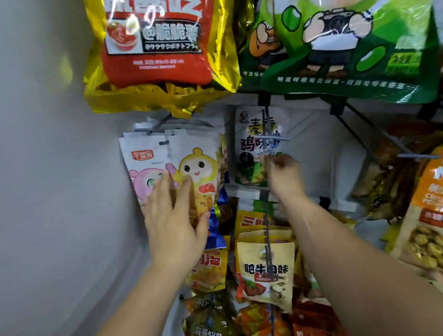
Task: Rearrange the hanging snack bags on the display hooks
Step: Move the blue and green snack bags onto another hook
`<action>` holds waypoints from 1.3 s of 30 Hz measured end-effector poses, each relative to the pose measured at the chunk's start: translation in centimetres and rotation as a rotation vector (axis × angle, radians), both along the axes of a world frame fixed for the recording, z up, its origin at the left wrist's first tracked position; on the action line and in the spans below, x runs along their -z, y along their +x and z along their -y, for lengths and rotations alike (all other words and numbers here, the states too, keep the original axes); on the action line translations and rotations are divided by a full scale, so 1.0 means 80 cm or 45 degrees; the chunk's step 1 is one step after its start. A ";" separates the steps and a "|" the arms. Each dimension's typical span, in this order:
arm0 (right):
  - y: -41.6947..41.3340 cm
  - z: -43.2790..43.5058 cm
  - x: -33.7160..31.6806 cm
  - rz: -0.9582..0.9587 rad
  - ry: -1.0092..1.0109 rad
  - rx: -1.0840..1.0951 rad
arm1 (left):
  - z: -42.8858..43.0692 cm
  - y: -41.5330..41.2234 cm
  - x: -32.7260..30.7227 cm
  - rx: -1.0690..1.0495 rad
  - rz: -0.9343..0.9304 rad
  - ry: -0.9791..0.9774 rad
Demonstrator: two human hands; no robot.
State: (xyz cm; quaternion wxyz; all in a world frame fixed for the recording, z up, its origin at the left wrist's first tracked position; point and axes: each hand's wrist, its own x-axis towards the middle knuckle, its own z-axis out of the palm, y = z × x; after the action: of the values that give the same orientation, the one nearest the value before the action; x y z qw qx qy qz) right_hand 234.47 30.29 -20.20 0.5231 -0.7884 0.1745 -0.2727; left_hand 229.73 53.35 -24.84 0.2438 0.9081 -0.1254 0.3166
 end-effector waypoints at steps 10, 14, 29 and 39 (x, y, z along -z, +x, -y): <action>0.072 0.084 -0.002 -0.080 -0.006 -0.029 | 0.048 -0.006 0.002 0.055 0.358 0.152; 0.087 0.079 0.004 -0.046 0.069 -0.063 | 0.053 -0.005 0.000 -0.005 0.307 0.158; 0.018 0.047 0.005 0.215 0.273 -0.170 | 0.050 -0.005 0.002 0.000 0.239 0.185; -0.084 0.011 0.002 0.265 0.286 -0.184 | 0.033 -0.008 0.002 0.157 0.192 0.138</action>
State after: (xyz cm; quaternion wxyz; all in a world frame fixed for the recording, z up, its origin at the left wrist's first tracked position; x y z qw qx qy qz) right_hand 227.77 29.42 -20.39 0.6415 -0.7030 0.0916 -0.2931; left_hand 229.09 50.73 -24.98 0.2030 0.8842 -0.2159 0.3611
